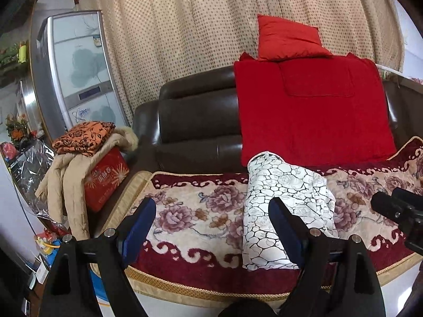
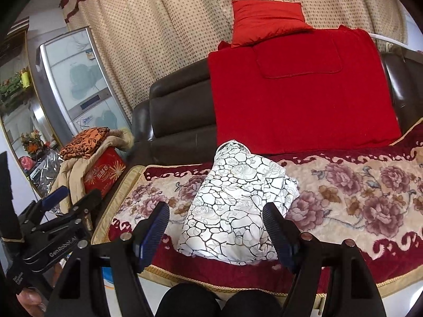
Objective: Fold large clothes
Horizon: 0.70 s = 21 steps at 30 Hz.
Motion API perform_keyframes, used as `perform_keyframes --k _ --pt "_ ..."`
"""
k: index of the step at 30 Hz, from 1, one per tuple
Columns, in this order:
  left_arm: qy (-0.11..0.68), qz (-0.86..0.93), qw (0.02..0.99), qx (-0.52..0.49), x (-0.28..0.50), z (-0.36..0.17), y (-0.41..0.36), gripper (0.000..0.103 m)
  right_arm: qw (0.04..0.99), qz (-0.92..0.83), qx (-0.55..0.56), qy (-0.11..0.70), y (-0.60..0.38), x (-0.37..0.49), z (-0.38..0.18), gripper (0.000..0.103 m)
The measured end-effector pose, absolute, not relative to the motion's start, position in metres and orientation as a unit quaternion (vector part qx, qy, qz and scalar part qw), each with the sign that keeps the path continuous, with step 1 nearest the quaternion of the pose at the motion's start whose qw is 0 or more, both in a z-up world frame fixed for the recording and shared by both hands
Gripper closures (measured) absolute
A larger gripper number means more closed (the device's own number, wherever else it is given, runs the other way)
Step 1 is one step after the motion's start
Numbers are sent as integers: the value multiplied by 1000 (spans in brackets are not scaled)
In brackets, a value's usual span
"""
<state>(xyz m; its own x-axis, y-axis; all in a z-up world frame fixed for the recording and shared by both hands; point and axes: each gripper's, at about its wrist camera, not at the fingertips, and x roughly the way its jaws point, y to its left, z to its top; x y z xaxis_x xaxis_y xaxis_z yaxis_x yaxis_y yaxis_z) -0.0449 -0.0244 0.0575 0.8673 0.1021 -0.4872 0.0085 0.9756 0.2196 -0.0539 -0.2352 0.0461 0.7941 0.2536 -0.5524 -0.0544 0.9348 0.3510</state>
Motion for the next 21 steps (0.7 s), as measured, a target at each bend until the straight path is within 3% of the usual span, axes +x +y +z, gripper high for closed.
perform_keyframes --k 21 --pt "243 32 963 115 -52 66 -29 16 941 56 160 292 -242 -59 52 26"
